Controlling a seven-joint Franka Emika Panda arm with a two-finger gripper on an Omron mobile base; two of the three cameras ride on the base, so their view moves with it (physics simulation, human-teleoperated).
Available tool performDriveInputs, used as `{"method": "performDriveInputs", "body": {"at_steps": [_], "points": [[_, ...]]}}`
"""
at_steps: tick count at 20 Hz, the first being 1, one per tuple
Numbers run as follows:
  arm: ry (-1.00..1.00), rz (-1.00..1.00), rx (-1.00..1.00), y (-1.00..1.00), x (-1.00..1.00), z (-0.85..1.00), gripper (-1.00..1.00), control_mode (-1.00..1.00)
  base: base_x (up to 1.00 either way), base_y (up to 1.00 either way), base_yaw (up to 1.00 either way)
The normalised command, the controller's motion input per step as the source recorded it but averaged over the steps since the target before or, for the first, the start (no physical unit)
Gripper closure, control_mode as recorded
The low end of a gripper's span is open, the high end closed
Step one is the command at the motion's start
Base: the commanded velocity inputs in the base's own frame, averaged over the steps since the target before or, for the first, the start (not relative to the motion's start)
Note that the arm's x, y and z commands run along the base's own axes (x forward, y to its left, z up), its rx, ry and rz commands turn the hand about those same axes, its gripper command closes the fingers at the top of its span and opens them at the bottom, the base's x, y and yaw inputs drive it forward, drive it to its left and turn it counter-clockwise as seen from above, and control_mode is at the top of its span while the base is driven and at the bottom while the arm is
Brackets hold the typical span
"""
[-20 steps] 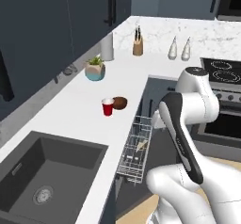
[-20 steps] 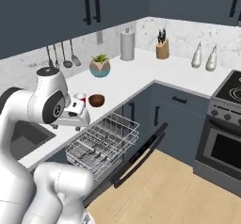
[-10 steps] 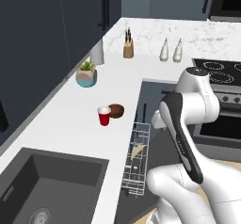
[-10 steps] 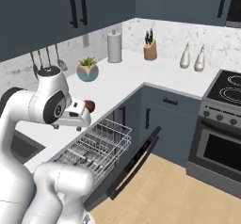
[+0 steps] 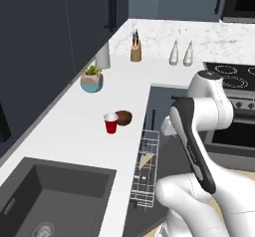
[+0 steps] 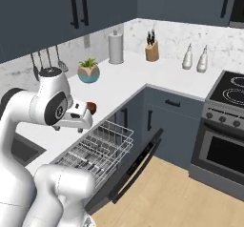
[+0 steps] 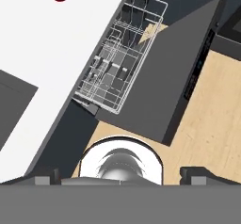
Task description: Pick up the cup and bowl from the counter, place them in the dishwasher, and close the dishwasher door.
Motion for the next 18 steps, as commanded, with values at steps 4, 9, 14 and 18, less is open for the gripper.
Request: {"method": "performDriveInputs", "body": {"at_steps": [4, 9, 14, 18], "points": [[0.00, 0.00, 0.00, 0.00, 0.00, 0.00, -1.00, 1.00, 0.05, 0.40, -0.06], [0.00, 0.00, 0.00, 0.00, 0.00, 0.00, -1.00, 1.00, 0.07, 0.20, -0.29], [0.00, 0.00, 0.00, 0.00, 0.00, 0.00, -1.00, 1.00, 0.12, 0.41, -0.28], [0.00, -0.13, 0.19, 0.60, 0.35, -0.12, -1.00, -1.00, 0.00, 0.00, 0.00]]}}
